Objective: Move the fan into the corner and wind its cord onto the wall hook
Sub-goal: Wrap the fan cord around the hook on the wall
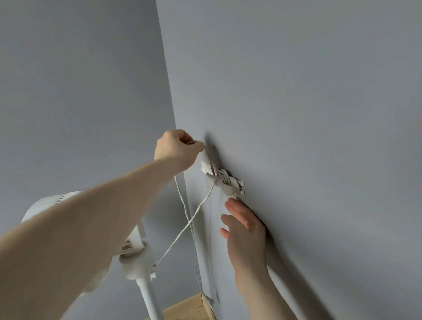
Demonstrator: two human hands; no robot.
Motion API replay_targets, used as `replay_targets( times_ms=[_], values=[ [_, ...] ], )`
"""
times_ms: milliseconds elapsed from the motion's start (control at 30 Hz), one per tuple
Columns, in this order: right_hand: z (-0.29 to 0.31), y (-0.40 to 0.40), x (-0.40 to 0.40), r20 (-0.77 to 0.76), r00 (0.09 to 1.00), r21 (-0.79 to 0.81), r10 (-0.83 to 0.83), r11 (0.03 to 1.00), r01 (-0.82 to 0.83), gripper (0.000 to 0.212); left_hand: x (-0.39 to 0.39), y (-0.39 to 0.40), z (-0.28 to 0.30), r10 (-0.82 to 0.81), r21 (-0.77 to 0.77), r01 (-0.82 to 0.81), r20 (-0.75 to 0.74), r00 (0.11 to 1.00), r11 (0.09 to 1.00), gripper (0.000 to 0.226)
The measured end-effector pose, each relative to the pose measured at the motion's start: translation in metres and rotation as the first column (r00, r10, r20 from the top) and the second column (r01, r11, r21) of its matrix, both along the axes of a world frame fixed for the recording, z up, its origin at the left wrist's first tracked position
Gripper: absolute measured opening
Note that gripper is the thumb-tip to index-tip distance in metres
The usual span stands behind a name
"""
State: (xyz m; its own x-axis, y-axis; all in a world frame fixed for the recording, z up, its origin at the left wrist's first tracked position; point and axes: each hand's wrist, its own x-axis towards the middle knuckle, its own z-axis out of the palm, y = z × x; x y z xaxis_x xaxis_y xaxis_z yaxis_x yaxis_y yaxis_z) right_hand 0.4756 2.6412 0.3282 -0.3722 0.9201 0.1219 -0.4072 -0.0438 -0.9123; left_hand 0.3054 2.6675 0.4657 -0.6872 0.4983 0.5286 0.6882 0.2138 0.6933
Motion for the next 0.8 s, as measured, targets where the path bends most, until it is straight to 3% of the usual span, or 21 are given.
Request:
replay_targets(
  times_ms=[467,800],
  values=[
    [0.009,-0.030,0.034,-0.126,0.989,-0.017,-0.080,0.997,0.079,0.035,0.053,-0.062,0.076,0.081,0.314,-0.073,-0.012,0.997,0.947,0.011],
    [0.016,-0.048,0.050,-0.137,0.988,0.018,-0.071,0.997,0.074,0.034,0.086,-0.107,0.108,0.124,0.368,-0.096,-0.054,0.991,0.925,0.013]
  ],
)
